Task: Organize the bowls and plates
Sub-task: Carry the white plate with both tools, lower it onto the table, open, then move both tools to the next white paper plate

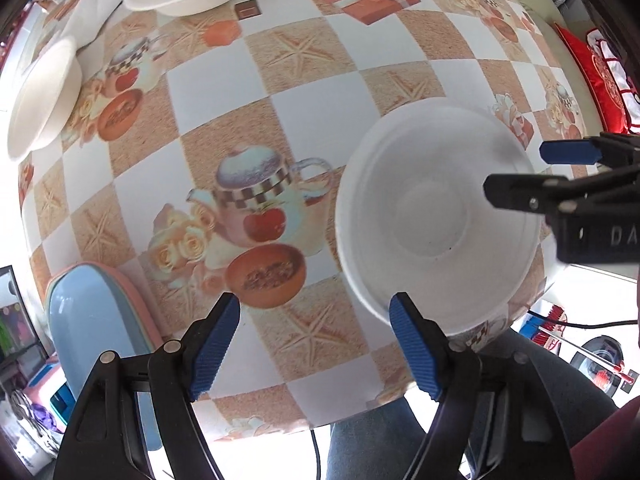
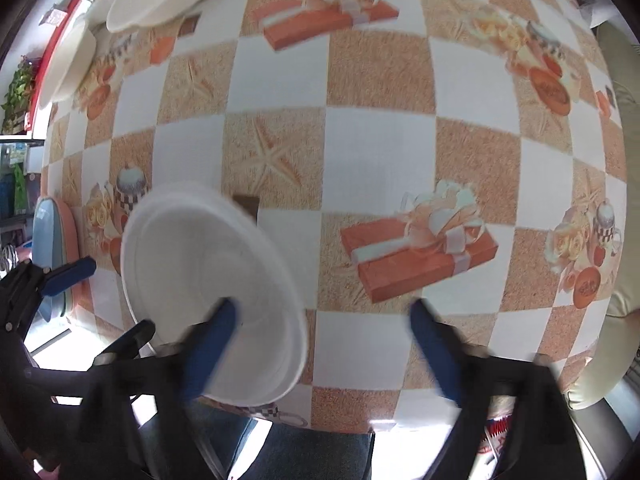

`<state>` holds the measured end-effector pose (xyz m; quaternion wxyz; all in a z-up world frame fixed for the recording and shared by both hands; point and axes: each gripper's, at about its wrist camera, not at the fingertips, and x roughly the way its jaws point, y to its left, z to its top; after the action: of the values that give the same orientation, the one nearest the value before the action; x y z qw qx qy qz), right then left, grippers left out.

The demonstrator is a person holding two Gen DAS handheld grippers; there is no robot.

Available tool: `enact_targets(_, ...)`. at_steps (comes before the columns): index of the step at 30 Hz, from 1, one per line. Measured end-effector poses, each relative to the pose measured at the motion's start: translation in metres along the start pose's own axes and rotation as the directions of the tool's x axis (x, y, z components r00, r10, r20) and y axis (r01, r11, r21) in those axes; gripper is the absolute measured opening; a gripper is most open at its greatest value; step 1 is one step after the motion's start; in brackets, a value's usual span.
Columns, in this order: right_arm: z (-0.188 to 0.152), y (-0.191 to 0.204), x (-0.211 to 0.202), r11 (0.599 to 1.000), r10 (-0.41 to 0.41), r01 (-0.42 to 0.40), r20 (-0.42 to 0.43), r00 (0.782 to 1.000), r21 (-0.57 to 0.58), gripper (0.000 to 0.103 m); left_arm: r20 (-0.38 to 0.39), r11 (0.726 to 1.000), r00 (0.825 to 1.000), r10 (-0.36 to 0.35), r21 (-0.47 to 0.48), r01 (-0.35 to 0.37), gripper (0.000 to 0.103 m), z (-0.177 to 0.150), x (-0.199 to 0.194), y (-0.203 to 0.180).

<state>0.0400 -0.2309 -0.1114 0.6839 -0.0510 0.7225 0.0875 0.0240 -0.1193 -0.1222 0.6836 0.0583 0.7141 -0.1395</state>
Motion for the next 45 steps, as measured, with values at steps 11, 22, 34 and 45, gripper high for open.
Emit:
enact_targets(11,0.035,-0.032,-0.037,0.999,0.010,-0.011,0.022,1.000,0.030,0.093,0.029,0.990,0.993,-0.115,0.081,0.113,0.080,-0.035,-0.029,0.035)
enact_targets(22,0.082,-0.030,-0.074,1.000,-0.001,0.000,0.060,0.998,0.017,0.093,0.236,0.997,0.972,0.006,-0.075,0.012,0.080,-0.006,-0.062,0.082)
enact_targets(34,0.158,-0.003,-0.111,0.999,-0.042,0.045,0.135,0.990,-0.023,0.093,0.256,0.944,0.943,0.211,-0.305,-0.128,0.080,0.081,-0.075,0.146)
enact_targets(45,0.232,0.027,-0.091,1.000,0.001,0.001,0.125,0.992,-0.020,0.093,0.252,0.934,0.933,0.257,-0.314,-0.172,0.080,0.155,-0.058,0.172)
